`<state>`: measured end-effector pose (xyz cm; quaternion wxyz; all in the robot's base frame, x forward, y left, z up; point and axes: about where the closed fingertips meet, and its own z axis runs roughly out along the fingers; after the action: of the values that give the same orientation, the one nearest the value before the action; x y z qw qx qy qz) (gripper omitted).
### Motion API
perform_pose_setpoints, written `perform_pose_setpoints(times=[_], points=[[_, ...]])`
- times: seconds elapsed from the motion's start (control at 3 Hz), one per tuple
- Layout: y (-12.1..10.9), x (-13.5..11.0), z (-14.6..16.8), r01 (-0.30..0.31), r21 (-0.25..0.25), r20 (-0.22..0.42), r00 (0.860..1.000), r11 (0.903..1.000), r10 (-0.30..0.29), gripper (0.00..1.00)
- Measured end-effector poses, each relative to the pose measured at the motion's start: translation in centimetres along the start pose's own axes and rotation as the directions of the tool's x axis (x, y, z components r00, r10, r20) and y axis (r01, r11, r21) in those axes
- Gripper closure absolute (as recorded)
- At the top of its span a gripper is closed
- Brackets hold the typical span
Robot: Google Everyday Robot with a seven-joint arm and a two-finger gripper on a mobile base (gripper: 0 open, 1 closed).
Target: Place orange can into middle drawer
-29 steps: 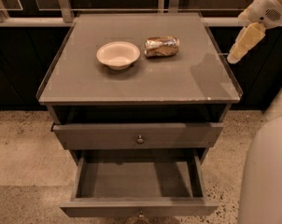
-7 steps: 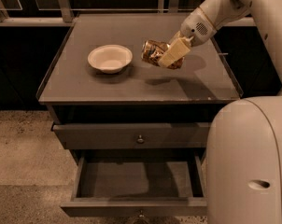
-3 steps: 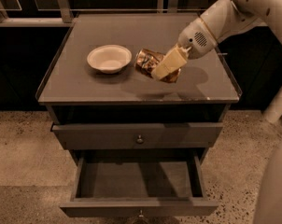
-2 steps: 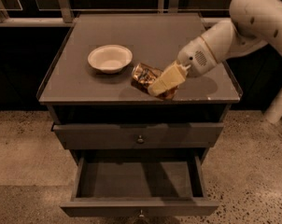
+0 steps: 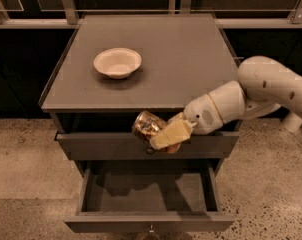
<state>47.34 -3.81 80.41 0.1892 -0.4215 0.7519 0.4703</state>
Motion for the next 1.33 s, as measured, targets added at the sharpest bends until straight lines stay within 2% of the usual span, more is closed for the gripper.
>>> perform_pose_setpoints(times=[0.33,0.67,1.0,1.33], points=[[-0.1,2.4,1.6,-0.045,-0.013,-0.024,0.999,0.9989,0.045,1.00],[0.0,1.8,1.5,-0.032,-0.010,-0.019,0.999,0.9994,0.032,1.00],[0.9,3.6,1.9,-0.005,0.039,0.042,0.999,0.9992,0.003,1.00],[-0.9,10.3,2.6,-0.069,0.140,0.147,0.988,0.9878,0.048,1.00]])
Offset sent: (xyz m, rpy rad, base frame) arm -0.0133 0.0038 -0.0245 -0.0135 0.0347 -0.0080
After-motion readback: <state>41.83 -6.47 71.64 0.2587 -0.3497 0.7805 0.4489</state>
